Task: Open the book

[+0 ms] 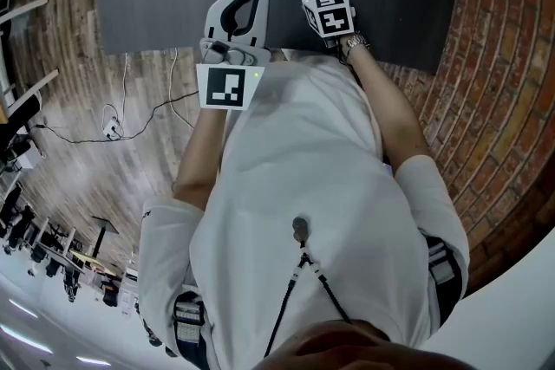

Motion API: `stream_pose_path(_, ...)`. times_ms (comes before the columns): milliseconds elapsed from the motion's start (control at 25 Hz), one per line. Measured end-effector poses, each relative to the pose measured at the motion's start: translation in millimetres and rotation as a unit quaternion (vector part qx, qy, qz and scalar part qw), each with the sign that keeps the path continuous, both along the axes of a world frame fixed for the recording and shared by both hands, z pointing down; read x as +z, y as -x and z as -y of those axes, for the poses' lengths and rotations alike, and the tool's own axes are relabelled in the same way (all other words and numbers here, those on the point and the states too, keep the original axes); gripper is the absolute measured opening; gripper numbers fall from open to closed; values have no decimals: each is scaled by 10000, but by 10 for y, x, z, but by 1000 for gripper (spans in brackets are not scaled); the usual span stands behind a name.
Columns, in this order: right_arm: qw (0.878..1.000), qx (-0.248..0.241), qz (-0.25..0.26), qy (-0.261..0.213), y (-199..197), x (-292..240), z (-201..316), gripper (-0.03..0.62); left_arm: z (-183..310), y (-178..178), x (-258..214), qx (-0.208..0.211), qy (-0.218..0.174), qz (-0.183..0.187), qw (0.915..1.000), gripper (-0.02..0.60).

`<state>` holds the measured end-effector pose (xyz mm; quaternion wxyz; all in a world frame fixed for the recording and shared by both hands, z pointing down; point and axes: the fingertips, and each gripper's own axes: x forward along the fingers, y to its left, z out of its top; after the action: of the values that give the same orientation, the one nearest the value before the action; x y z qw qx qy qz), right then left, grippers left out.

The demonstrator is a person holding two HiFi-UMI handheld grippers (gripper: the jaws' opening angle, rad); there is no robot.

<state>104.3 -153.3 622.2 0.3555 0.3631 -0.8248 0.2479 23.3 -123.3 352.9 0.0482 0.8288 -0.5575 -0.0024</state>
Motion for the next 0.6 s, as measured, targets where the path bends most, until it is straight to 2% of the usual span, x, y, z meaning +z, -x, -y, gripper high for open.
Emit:
stream_pose_path(200,10000,-37,12,20,-144,33,35,38,31,-148,5,-18,-9,-4,10000,23)
stream_pose_path(400,9992,-393,5,-36,-227,21,103,38,28,-294,26,-11,33,93,10000,23)
stream_pose_path(600,9987,-475,192,67,-291,-35,213,38,41,-393,25,-22,39,132,9999,23)
